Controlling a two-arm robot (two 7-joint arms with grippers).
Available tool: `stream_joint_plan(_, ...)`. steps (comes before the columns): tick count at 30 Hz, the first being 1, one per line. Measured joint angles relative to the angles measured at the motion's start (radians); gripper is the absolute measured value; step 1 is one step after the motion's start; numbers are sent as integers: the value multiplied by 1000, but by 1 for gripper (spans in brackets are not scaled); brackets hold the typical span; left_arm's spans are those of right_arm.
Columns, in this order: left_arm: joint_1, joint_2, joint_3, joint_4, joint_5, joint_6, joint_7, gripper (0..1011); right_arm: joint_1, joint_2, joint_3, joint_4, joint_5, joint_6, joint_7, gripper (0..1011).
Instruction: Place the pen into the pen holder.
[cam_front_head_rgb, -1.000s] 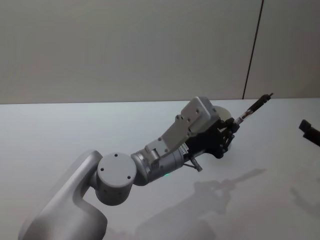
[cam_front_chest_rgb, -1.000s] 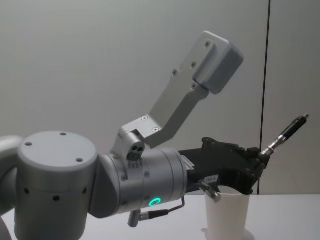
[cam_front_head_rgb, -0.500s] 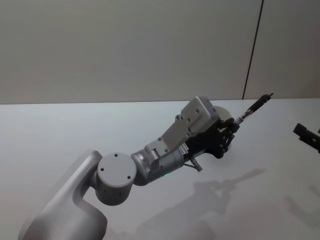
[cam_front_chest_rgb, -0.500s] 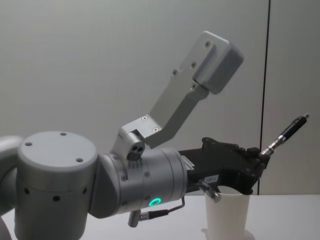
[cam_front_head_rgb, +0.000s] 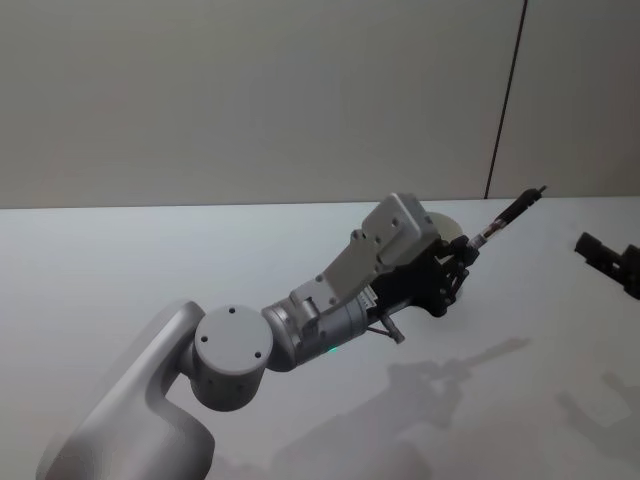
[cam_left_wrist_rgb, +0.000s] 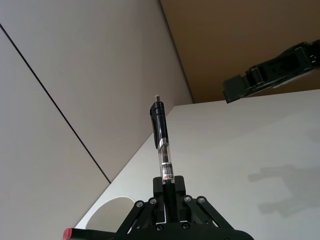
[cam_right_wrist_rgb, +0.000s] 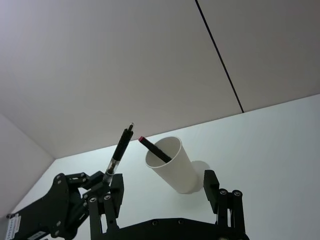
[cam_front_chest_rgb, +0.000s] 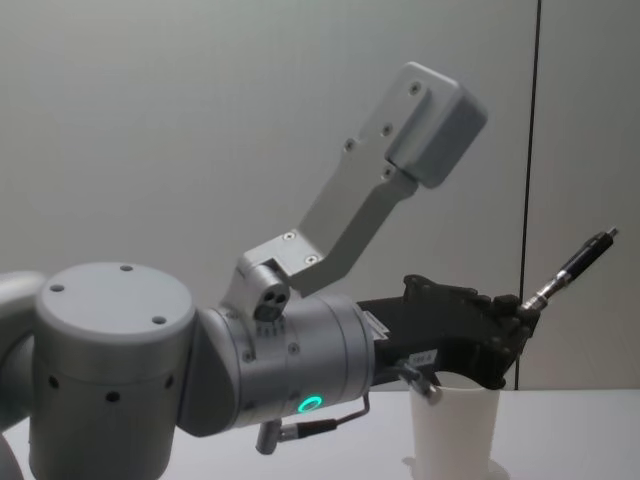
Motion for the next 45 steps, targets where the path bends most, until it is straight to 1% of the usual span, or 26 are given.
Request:
stream_joint_plan(5,0,0,0,0,0,0,0,136,10,-19,-14,-18,39,24,-55,1002)
stream_joint_plan(16,0,0,0,0,0,0,0,136,32,-44,-43,-34,91,54,-122,1001)
stream_joint_plan(22,0,0,0,0,0,0,0,136,45,-53,-57,-35,107,63,-152,1002)
stream_joint_plan(28,0,0,0,0,0,0,0,136,65,-63,-73,-28,122,77,-195,1002)
stream_joint_plan(34,0,0,0,0,0,0,0,136,92,-78,-92,-13,141,97,-255,1001)
stream_joint_plan(41,0,0,0,0,0,0,0,136,114,-91,-109,-1,158,109,-297,1001)
stream_joint_plan(45,0,0,0,0,0,0,0,136,123,-96,-117,3,165,112,-311,1001)
